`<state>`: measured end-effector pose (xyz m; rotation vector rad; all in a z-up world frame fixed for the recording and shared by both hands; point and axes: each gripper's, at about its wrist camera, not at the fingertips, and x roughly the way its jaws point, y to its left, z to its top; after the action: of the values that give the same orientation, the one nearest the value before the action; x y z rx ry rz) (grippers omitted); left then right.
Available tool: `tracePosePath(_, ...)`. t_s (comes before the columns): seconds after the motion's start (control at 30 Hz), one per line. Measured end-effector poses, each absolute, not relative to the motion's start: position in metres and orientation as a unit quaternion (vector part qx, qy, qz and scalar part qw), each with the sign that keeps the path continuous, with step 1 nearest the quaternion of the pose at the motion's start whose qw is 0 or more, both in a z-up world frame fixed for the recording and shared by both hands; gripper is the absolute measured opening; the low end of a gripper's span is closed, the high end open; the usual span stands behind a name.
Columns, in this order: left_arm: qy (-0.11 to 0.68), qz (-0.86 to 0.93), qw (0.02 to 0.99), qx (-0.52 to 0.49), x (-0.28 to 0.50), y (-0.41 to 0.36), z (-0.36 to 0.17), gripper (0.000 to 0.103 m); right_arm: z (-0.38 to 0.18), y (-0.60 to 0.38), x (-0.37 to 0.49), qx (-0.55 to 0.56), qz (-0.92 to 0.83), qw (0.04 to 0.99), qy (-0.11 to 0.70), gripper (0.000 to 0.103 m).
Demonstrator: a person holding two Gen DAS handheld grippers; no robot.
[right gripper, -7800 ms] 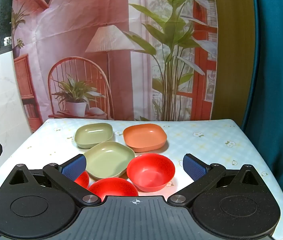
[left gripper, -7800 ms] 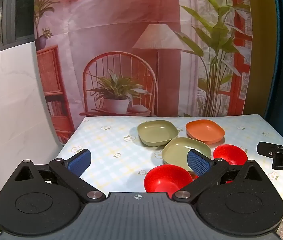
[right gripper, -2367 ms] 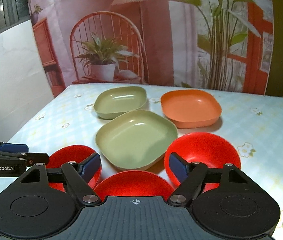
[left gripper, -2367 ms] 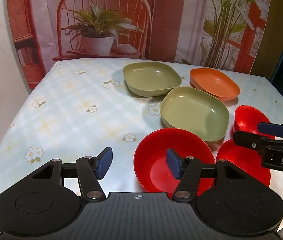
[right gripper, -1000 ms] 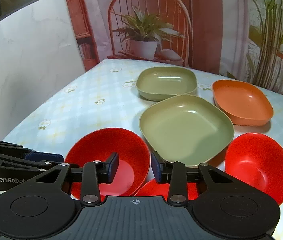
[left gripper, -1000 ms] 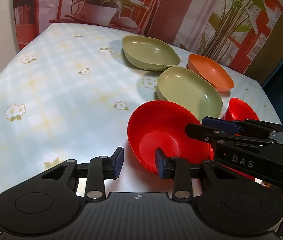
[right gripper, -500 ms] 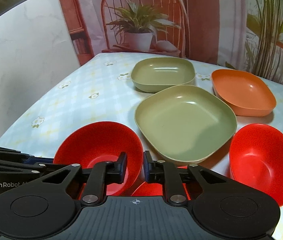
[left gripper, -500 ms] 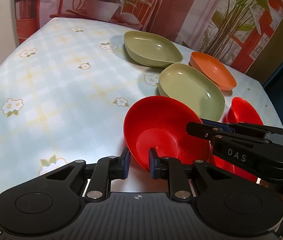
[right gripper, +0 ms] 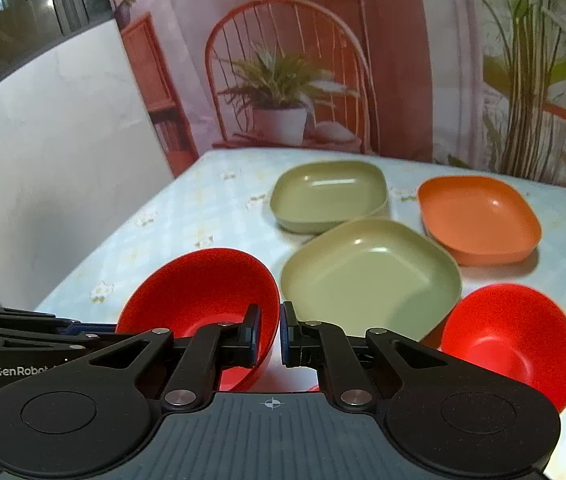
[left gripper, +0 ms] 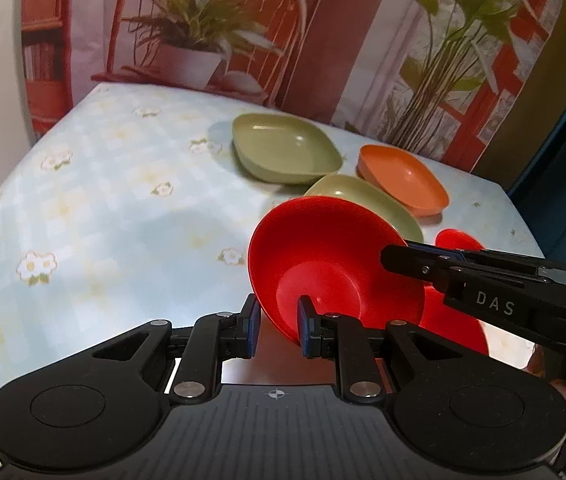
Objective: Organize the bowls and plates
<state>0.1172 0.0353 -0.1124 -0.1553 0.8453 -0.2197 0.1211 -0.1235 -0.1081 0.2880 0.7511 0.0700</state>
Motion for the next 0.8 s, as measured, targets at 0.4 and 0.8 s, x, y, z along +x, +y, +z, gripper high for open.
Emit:
tracePosePath(0.4,0.406,-0.161,0.898,-0.058,0.115,0.005,-0.096,0.021,-0.084,-0.15,0.086,0.163,-0.003,0.925,0.342,0.01)
tracePosePath(0.8,0.432,-0.197,0.88,-0.032,0.11,-0.028,-0.108,0.021,-0.092,-0.175,0.044,0.173,-0.039,0.921,0.346,0.01)
